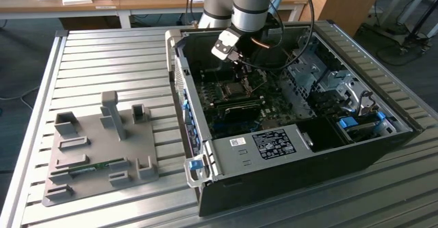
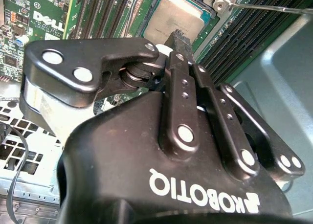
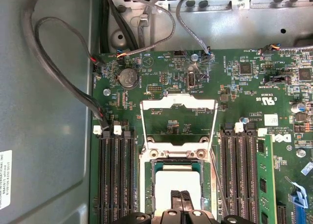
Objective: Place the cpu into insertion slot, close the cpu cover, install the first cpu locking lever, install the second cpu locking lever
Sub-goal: 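Place the cpu into insertion slot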
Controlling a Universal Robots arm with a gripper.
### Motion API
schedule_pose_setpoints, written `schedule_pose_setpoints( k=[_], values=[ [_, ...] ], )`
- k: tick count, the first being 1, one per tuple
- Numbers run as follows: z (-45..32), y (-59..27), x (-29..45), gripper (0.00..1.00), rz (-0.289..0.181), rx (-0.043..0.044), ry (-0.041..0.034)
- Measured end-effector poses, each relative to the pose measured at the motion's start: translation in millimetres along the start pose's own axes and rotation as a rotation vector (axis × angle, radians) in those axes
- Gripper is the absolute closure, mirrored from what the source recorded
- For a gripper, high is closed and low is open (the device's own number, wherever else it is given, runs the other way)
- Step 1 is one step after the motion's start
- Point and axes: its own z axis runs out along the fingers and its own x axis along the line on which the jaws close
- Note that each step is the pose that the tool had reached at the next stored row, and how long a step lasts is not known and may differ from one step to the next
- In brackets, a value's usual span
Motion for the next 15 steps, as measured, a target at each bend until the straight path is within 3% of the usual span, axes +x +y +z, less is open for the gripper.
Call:
schedule_pose_setpoints(
  k=[15],
  values=[
    [-8.1, 0.5, 0.2, 0.89, 0.0, -0.0001, -0.0001]
  ],
)
